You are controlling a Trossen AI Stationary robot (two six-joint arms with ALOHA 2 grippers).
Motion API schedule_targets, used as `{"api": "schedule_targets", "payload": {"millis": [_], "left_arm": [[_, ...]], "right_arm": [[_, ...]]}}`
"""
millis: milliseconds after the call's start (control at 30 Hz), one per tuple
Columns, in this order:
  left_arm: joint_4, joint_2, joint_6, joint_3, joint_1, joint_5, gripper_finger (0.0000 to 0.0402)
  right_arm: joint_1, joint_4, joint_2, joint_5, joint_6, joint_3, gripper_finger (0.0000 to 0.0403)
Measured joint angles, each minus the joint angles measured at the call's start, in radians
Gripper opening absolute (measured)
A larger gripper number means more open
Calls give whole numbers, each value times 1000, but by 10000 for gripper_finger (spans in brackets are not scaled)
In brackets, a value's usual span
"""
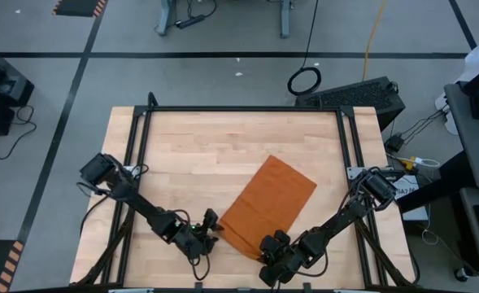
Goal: Roll towel into tight, uniform cylinder
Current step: Roll the brown towel
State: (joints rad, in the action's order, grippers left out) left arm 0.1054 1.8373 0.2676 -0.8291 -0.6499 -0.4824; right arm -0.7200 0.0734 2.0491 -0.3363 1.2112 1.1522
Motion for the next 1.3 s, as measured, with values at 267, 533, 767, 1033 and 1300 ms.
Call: {"api": "schedule_targets", "payload": {"millis": [267,533,767,1033,1300], "left_arm": [[38,23,-1,-1,18,1,166],[-49,25,-91,-37,98,129,31],[-317,25,-189,-173,173,383,12],[-463,29,-335,-287,275,732,5],[-447,37,-447,-277,382,913,5]], "right_arm": [[0,-1,0,3,-6,0,0],[2,-5,0,53,-74,0,0],[2,-7,-2,53,-163,0,4],[-8,45,-55,-12,-321,-6,75],[-77,59,-82,-116,-321,-4,146]]}}
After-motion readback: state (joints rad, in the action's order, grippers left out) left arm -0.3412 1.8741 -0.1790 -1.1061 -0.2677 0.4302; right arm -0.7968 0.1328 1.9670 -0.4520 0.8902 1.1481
